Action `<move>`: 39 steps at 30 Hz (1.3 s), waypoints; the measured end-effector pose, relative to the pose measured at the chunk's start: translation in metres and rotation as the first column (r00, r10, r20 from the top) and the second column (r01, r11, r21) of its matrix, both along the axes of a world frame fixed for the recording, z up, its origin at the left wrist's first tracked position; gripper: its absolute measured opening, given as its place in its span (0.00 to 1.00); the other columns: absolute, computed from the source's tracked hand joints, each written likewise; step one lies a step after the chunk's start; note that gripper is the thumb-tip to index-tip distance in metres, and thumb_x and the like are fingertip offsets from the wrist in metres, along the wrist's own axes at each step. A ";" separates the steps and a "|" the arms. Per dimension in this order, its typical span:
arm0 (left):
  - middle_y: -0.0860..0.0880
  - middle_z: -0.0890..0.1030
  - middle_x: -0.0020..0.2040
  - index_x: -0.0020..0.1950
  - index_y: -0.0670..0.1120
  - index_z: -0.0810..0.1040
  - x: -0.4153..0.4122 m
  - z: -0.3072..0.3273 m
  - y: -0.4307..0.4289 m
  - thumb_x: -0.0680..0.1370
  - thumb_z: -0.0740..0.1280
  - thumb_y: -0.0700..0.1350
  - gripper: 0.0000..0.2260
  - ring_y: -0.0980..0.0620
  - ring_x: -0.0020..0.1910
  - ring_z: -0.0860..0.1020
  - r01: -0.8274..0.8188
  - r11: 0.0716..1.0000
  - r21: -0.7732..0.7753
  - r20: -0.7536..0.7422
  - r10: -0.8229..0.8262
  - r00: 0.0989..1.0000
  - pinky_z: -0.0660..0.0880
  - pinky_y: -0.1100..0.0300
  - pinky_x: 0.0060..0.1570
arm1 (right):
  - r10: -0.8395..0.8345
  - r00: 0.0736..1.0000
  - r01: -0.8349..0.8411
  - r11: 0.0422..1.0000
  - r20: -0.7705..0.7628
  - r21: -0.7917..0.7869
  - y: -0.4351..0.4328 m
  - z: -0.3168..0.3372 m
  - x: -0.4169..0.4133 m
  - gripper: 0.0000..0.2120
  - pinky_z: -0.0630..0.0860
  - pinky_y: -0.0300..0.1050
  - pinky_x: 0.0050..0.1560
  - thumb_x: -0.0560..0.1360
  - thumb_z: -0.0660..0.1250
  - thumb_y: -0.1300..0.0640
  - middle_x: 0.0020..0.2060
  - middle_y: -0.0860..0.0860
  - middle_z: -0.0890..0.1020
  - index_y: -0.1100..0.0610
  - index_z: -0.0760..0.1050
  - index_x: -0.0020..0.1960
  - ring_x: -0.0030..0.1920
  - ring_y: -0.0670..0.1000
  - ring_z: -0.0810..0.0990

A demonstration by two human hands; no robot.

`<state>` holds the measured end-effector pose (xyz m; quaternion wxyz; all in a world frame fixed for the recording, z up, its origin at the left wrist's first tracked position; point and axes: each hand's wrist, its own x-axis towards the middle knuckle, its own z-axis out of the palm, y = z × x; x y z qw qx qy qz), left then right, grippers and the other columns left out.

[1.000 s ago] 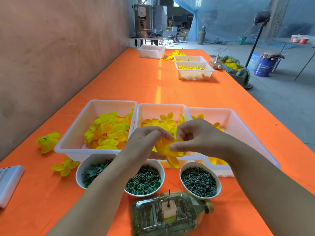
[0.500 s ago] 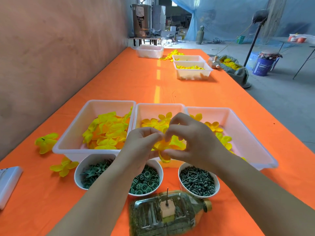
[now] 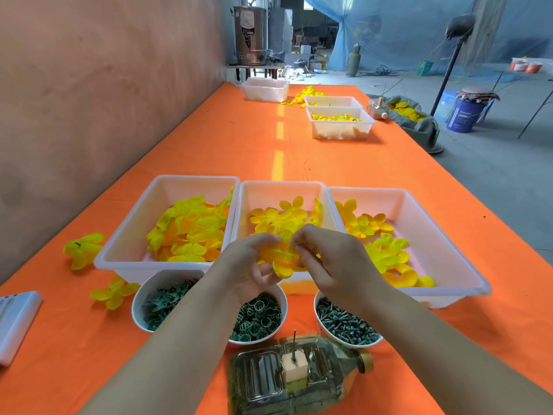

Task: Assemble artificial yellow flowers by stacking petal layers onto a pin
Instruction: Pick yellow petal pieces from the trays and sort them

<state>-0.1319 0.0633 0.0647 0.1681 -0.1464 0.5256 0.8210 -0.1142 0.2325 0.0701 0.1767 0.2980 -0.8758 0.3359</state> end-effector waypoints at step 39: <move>0.42 0.75 0.48 0.45 0.44 0.80 -0.030 -0.014 -0.032 0.75 0.71 0.30 0.09 0.43 0.41 0.78 -0.253 0.899 -0.357 -0.265 0.163 0.950 0.82 0.52 0.33 | -0.179 0.950 0.153 0.981 -0.255 -0.120 0.022 -0.001 -0.012 0.06 0.76 0.46 0.36 0.74 0.72 0.64 0.32 0.49 0.80 0.56 0.77 0.42 0.33 0.46 0.78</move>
